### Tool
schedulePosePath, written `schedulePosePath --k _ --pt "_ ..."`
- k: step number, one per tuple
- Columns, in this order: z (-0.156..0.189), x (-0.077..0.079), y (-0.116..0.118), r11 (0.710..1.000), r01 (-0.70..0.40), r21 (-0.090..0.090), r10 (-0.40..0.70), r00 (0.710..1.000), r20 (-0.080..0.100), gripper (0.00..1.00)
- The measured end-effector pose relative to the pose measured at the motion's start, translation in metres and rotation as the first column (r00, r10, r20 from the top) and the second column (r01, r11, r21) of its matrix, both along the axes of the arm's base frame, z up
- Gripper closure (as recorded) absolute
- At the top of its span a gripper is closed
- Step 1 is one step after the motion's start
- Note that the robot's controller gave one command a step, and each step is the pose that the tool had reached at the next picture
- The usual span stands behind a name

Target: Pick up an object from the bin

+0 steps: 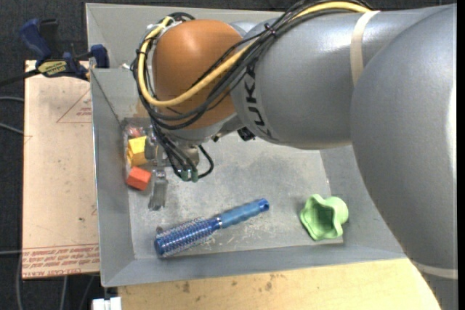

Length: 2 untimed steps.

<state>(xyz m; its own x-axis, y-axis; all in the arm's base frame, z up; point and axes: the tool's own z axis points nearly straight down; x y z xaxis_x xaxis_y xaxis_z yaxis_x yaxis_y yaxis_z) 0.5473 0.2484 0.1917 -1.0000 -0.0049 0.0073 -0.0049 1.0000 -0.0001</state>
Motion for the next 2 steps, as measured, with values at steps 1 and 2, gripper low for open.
schedulePosePath --k 1,2 --pt "-0.110 -0.058 -0.013 0.951 -0.309 0.002 0.309 0.951 0.006 0.00" --pt "-0.117 -0.058 -0.051 0.944 -0.329 0.004 0.329 0.944 0.022 0.00"
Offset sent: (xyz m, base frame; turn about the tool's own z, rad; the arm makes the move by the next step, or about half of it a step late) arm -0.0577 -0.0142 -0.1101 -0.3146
